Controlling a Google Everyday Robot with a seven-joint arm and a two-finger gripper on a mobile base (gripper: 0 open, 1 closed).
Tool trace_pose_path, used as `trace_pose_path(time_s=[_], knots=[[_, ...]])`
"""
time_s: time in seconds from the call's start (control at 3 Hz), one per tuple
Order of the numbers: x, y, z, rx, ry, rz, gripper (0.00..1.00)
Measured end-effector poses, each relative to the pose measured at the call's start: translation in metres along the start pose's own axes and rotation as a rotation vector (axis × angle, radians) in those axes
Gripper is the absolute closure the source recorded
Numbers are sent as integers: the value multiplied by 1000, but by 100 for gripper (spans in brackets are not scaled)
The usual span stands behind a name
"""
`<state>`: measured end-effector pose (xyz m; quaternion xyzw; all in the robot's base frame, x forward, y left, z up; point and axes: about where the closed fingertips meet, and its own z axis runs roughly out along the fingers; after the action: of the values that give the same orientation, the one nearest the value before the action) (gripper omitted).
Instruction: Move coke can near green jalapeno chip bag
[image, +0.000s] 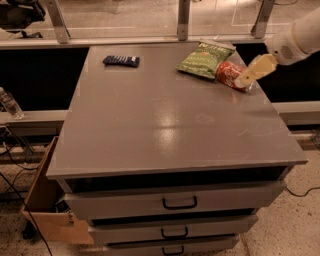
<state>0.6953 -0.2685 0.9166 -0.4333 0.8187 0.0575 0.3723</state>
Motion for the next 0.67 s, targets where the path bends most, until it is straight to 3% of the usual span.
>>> trace_pose_path(time_s=[0.33, 0.67], knots=[[-5, 27, -69, 67, -130, 0, 0], [-12, 71, -129, 102, -242, -34, 0]])
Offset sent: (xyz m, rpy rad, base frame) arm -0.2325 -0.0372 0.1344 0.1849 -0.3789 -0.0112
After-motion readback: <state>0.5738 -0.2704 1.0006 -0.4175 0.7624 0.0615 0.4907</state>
